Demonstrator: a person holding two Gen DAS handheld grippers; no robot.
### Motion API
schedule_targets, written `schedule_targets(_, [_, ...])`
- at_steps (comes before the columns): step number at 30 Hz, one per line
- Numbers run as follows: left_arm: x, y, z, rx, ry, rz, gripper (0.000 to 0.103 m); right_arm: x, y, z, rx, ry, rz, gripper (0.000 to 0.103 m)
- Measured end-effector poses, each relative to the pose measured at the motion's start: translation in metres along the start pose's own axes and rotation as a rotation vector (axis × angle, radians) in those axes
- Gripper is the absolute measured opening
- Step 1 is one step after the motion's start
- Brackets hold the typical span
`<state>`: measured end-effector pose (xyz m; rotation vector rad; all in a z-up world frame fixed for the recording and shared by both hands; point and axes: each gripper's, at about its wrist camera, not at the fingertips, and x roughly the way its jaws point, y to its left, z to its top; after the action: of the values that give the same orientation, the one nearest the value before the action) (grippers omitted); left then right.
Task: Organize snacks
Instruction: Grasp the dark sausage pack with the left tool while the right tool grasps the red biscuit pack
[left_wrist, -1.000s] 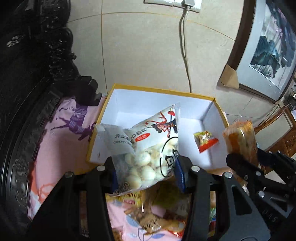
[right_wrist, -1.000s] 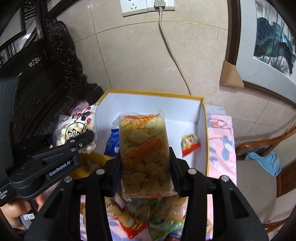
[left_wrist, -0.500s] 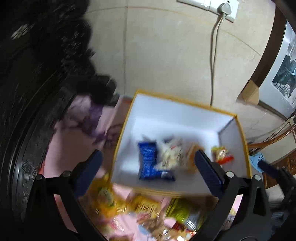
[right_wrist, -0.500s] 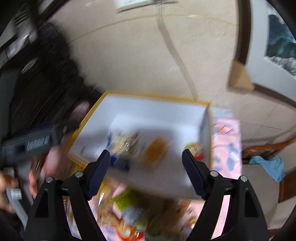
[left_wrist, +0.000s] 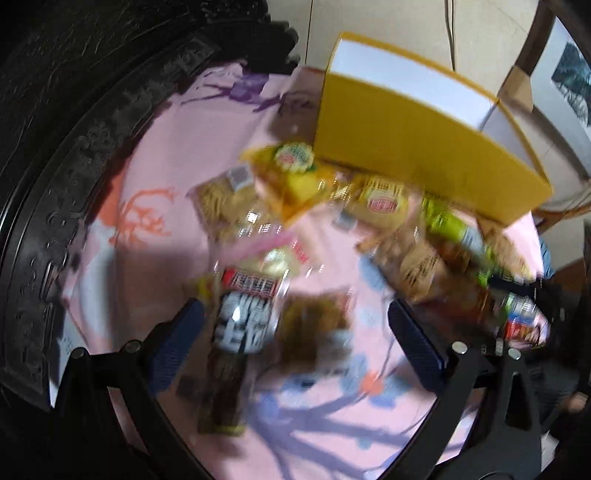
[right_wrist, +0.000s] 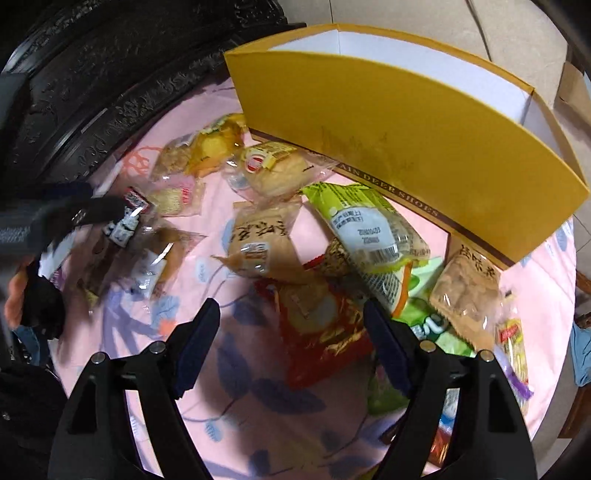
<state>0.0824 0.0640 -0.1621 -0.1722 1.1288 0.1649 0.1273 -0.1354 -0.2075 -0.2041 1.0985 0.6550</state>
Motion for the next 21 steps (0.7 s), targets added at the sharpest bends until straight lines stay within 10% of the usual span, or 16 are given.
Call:
schedule_targets(3, [0.001, 0.004, -0.011, 0.011, 0.021, 0.007, 0.101, 0.021, -0.007, 0.001, -0.005, 0.065, -0.016, 0.08])
schedule_targets(7, [0.001, 0.003, -0.019, 0.028, 0.026, 0.01, 0.101, 0.031, -0.004, -0.002, -0.033, 0.064, -0.067, 0.045])
schedule_targets(21, [0.045, -0.024, -0.028, 0.144, 0.047, 0.121, 0.101, 0.002, 0.036, -0.069, 0.135, 0.109, -0.056, 0.045])
